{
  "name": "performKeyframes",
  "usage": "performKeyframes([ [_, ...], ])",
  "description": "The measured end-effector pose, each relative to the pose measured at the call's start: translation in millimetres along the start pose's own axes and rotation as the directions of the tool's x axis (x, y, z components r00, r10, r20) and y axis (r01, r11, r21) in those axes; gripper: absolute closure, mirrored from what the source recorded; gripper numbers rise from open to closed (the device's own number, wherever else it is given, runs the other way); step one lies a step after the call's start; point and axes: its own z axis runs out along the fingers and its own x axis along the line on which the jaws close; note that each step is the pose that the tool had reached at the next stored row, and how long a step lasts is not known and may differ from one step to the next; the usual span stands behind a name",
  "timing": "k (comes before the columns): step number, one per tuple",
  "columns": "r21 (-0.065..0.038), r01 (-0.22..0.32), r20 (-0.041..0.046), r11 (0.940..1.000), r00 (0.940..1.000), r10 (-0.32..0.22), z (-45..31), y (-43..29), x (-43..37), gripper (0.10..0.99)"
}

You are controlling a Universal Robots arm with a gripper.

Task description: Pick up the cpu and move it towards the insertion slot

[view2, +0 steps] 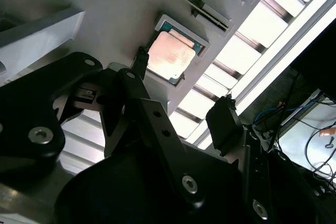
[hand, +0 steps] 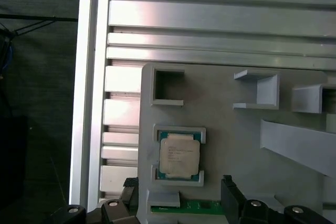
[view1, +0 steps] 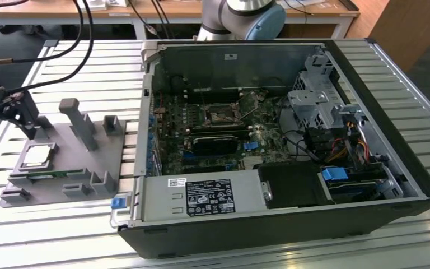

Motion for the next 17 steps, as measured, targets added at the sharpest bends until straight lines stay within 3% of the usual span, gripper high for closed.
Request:
performKeyframes([
  [17,0.000,0.000,0.0000,1.0000,1.0000,0.000,12.4,-0.1,-0.1,0.365],
])
